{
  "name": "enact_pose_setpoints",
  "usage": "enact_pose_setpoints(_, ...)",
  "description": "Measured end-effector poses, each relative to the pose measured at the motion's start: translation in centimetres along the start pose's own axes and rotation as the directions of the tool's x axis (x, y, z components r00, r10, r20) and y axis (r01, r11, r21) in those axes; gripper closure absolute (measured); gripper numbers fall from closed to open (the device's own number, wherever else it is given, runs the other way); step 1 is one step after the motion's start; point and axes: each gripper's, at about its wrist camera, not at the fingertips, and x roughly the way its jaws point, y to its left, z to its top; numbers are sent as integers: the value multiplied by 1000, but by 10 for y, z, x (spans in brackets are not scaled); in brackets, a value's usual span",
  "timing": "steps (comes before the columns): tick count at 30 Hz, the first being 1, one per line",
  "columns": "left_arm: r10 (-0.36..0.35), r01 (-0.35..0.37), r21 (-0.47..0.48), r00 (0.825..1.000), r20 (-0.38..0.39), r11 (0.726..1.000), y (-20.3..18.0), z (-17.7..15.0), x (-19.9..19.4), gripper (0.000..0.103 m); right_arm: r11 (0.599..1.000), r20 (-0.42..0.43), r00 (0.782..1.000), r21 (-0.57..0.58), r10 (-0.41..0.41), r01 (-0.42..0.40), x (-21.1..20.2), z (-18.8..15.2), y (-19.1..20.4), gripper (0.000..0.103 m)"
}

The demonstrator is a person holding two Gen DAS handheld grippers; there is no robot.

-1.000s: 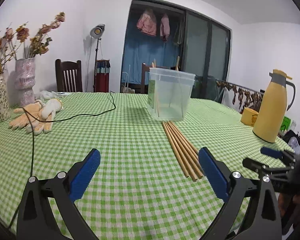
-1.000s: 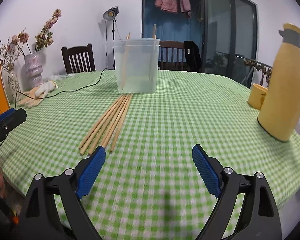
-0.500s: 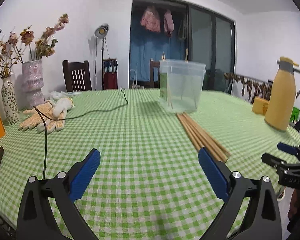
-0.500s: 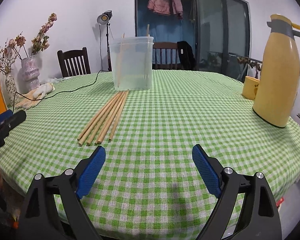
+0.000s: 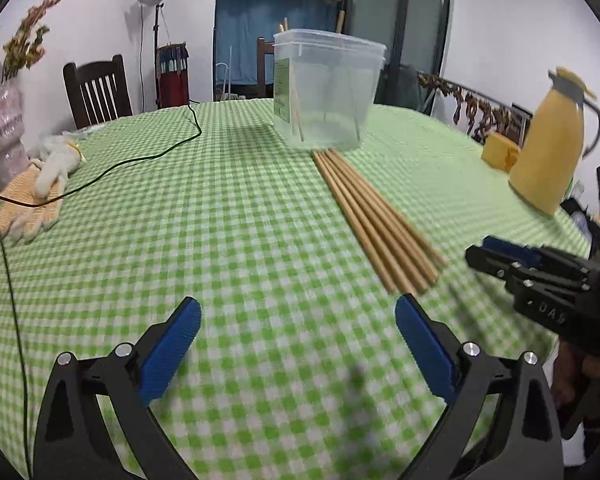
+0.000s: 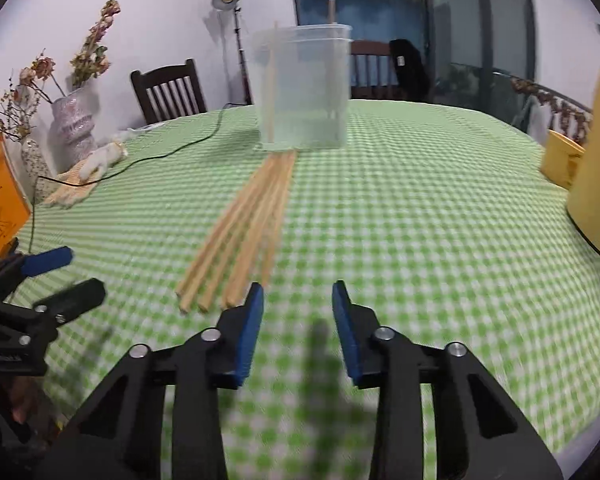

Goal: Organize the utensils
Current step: 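Close the right tool on the next chopstick and lift it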

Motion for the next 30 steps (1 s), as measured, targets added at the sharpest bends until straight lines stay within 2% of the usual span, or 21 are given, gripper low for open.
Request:
enact_pose_setpoints(5,-7,4,-57,998,-58,998,15,18,20,10,999,-67,998,-38,4,-7,21,9,11,76)
enact_pose_setpoints(7,3,-6,-43,997,-76,999,16,22,28,10,999,-105,994,-38,-4,0,32,8,10,85)
enact_pose_setpoints(8,4,-7,-33,996,-89,999,14,24,32,10,1000,-116,993,-29,7,-11,34,7,9,85)
enact_pose_setpoints(10,-5,4,-13,995,-100,1000,10,28,38,10,999,-117,993,-33,-8,4,34,7,7,95)
enact_pose_setpoints(12,-4,5,10,995,-100,1000,3,33,43,10,1000,-118,993,-19,5,-8,32,6,2,98)
enact_pose_setpoints(14,11,-7,40,994,-109,999,-8,37,52,12,1000,-114,993,8,-1,1,31,6,-6,98)
enact_pose_setpoints(19,64,-45,127,986,-156,991,-31,45,74,24,999,-93,995,37,-28,31,20,6,-27,98)
enact_pose_setpoints(22,67,-47,112,980,-187,993,-32,46,81,32,997,-82,996,70,-35,40,14,2,-41,98)
enact_pose_setpoints(26,56,-40,86,977,-203,996,-36,47,82,32,994,-48,999,109,-22,27,7,-2,-53,98)
enact_pose_setpoints(28,26,-15,50,976,-217,999,-38,47,82,32,994,-48,999,107,-12,17,7,-3,-54,98)
enact_pose_setpoints(30,25,-14,51,974,-225,999,-42,46,84,32,995,-51,999,102,-2,7,10,-4,-53,98)
